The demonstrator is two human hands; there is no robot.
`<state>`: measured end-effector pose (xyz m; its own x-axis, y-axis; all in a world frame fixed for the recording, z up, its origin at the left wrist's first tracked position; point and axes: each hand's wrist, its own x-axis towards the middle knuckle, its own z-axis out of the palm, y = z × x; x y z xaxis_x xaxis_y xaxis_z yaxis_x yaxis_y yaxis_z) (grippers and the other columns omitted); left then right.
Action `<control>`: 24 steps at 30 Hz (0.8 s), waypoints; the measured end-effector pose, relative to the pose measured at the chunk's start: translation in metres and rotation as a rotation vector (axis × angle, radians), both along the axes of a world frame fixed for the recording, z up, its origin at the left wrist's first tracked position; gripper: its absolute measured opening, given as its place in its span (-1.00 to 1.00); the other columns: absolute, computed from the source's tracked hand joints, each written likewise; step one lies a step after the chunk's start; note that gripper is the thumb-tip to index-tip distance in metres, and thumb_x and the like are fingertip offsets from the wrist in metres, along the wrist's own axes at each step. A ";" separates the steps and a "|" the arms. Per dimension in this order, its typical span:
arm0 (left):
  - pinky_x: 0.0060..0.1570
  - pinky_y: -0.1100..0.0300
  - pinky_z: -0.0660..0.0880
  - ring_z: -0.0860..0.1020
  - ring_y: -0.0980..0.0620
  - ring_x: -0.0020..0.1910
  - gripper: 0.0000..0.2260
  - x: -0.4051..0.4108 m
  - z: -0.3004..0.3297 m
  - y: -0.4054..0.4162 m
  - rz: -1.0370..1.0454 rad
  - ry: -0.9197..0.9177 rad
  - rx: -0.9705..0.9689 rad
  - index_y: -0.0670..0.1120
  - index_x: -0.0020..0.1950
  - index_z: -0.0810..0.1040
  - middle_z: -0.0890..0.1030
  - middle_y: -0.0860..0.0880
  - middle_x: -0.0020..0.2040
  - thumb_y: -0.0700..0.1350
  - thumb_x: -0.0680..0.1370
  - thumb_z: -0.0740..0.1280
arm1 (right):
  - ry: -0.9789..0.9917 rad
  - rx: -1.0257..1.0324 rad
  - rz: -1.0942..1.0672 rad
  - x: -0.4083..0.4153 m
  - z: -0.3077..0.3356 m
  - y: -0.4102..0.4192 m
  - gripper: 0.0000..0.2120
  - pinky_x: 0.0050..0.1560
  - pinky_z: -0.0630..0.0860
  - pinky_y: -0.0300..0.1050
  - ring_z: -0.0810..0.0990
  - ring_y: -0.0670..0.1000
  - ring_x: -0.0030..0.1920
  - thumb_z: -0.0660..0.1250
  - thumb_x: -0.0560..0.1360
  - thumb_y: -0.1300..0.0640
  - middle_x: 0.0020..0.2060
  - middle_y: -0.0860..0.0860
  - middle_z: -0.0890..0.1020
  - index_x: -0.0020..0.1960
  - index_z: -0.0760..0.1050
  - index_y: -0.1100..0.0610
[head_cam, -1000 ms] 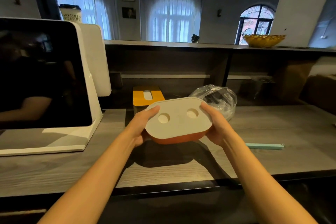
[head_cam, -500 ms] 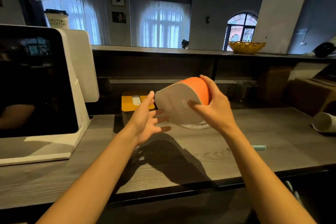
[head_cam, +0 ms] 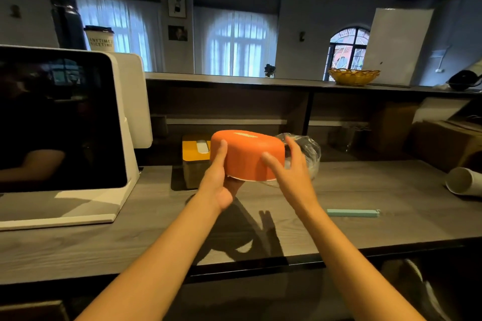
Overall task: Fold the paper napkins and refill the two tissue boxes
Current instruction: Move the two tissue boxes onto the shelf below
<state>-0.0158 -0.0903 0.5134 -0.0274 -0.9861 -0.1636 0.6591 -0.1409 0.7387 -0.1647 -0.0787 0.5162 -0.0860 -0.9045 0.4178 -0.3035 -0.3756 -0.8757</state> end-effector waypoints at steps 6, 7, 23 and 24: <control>0.02 0.00 0.58 0.58 -0.11 0.14 -0.46 -0.005 -0.004 -0.005 0.093 -0.062 -0.101 0.03 0.42 0.29 0.57 -0.08 0.20 0.00 0.52 0.45 | -0.652 0.529 0.245 0.010 -0.001 0.001 -0.37 0.00 0.63 0.21 0.55 0.21 0.18 0.38 0.42 -0.28 0.22 0.12 0.50 0.38 0.28 -0.08; 0.06 -0.02 0.58 0.57 -0.11 0.18 -0.42 -0.004 -0.005 -0.007 0.074 -0.088 -0.119 0.03 0.47 0.28 0.56 -0.07 0.22 -0.02 0.52 0.45 | -0.674 0.565 0.229 0.010 0.000 -0.003 -0.38 -0.03 0.63 0.17 0.58 0.22 0.14 0.39 0.43 -0.26 0.18 0.14 0.52 0.37 0.29 -0.05; 0.48 -0.20 0.28 0.17 -0.06 0.59 -0.35 0.092 -0.033 -0.122 0.235 -1.870 -0.378 0.09 0.53 0.37 0.25 0.01 0.60 0.30 0.51 0.37 | -0.940 0.529 -0.012 0.046 -0.031 -0.122 -0.22 -0.12 0.66 0.09 0.60 0.23 0.12 0.44 0.43 -0.22 0.23 0.17 0.52 0.51 0.20 0.01; 0.50 -0.24 0.23 0.09 -0.05 0.61 -0.30 0.095 -0.035 -0.128 0.181 -1.891 -0.368 0.12 0.56 0.32 0.19 0.02 0.62 0.34 0.48 0.36 | -0.939 0.527 -0.029 0.050 -0.034 -0.127 -0.21 -0.13 0.66 0.09 0.60 0.22 0.12 0.43 0.42 -0.23 0.24 0.16 0.52 0.51 0.20 0.01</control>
